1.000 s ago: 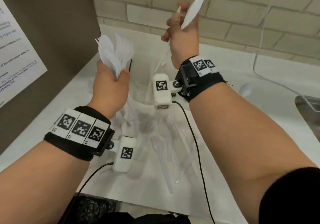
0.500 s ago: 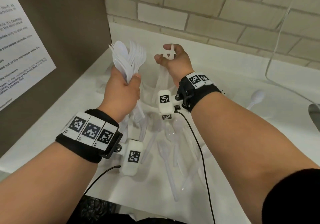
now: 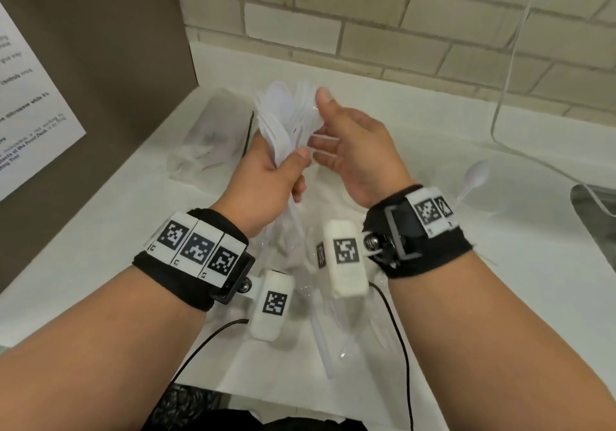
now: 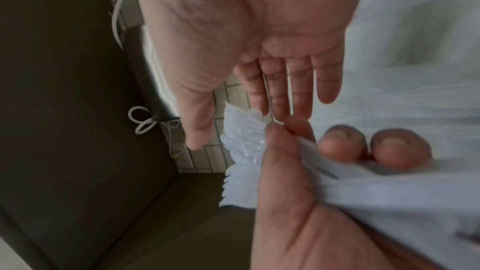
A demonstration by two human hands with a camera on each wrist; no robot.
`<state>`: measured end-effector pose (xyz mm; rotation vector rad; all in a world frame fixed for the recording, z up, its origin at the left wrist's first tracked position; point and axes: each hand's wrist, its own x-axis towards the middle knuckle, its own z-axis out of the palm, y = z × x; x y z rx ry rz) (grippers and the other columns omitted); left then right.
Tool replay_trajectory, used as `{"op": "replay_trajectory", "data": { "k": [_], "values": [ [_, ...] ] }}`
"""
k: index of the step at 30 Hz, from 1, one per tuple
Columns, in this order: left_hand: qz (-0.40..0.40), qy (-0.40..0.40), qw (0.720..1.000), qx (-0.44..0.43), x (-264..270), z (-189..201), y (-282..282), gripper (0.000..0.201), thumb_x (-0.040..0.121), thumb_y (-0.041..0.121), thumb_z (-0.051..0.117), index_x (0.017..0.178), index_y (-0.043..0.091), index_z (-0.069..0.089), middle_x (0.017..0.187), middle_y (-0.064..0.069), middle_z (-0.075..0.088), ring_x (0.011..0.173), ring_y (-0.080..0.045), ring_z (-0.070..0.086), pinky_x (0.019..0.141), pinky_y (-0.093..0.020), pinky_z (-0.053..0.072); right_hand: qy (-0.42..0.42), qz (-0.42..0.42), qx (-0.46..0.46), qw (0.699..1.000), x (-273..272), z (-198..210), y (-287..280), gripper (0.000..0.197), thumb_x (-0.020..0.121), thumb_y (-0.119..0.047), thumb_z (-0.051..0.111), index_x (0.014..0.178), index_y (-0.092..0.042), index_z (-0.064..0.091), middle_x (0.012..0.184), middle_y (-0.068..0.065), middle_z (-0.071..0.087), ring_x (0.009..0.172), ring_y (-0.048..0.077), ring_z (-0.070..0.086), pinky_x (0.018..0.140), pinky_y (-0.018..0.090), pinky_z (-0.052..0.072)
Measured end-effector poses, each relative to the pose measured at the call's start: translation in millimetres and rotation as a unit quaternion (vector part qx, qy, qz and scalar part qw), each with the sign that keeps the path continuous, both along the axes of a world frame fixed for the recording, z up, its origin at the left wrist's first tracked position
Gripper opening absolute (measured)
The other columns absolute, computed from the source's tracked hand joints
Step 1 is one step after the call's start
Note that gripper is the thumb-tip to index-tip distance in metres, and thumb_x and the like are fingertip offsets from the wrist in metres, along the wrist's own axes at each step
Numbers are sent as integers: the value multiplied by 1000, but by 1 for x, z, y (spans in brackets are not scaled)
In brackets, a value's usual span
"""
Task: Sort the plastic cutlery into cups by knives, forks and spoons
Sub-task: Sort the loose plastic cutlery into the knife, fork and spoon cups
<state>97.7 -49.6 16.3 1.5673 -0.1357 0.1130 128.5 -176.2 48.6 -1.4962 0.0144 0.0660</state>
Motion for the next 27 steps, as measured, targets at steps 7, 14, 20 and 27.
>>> {"op": "replay_trajectory", "data": {
  "k": [7,14,20,27],
  "values": [
    [-102,84,989,-71,-3,-6,-21,41,95,23,56,132,7,49,94,-5,67,64,-14,63,61,-33,52,1,-11,65,998,-29,-6,-22,10,95,-8,56,88,-4,62,66,2,66,53,14,61,55,28,53],
    [-106,118,984,-77,-4,-12,-32,28,98,18,51,122,6,56,96,-3,69,65,-14,68,59,-30,56,17,-129,93,987,-31,-8,-38,18,99,-15,49,104,-6,64,84,8,68,70,20,65,69,35,56],
    [-67,97,992,-39,0,-16,-36,20,97,17,53,114,7,52,83,-3,63,55,-14,53,59,-35,47,-45,-183,31,982,-27,-7,-41,13,99,-15,47,98,-13,60,67,1,46,49,11,42,50,28,43],
    [-113,56,992,0,-2,-13,-40,29,97,12,52,126,10,54,77,4,63,58,-14,52,58,-34,49,-31,-101,-24,994,-29,-14,-30,20,80,-9,74,95,-2,62,76,15,57,51,13,51,41,18,39]
  ]
}}
